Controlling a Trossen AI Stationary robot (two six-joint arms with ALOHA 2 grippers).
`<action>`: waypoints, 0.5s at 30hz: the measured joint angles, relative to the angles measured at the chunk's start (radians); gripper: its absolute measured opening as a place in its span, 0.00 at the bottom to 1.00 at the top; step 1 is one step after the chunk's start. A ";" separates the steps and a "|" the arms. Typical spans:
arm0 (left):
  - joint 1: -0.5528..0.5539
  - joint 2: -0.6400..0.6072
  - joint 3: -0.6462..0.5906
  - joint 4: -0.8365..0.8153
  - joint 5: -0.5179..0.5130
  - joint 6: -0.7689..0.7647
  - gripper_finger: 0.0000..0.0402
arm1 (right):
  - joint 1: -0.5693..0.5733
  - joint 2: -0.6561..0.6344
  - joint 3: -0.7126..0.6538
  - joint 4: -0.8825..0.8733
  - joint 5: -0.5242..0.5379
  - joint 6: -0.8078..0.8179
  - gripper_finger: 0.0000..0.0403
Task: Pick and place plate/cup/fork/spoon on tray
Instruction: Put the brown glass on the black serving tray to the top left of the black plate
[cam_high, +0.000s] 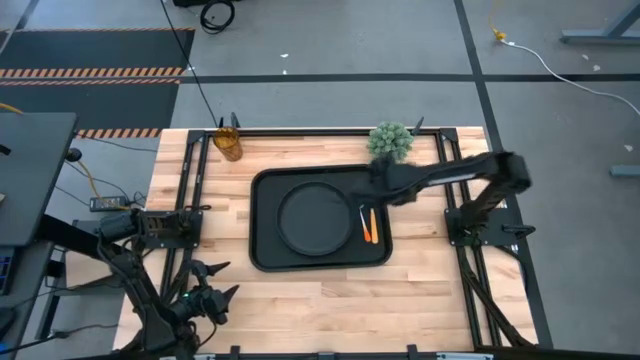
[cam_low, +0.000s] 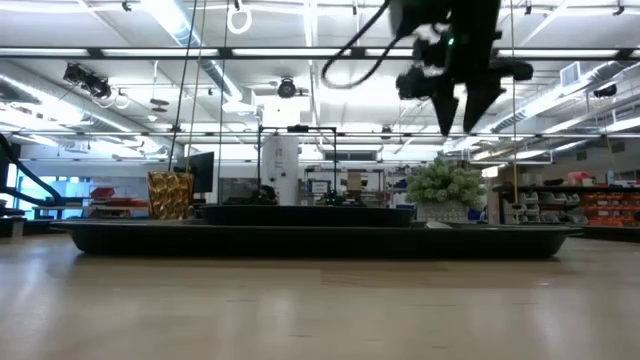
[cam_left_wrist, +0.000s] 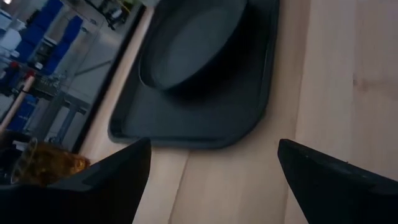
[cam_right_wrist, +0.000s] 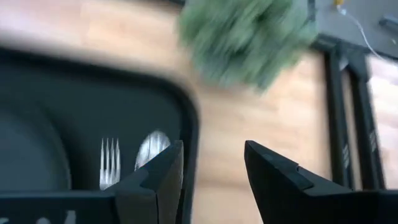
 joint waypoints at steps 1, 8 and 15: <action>0.006 0.000 0.000 -0.001 -0.017 0.000 0.88 | -0.012 -0.041 -0.004 -0.001 0.044 0.001 0.44; 0.085 0.000 0.000 -0.027 -0.117 -0.011 0.88 | -0.119 -0.254 -0.087 0.010 0.097 -0.009 0.47; 0.158 -0.045 -0.001 -0.078 -0.161 0.051 0.88 | -0.207 -0.325 -0.176 0.117 0.043 -0.123 0.63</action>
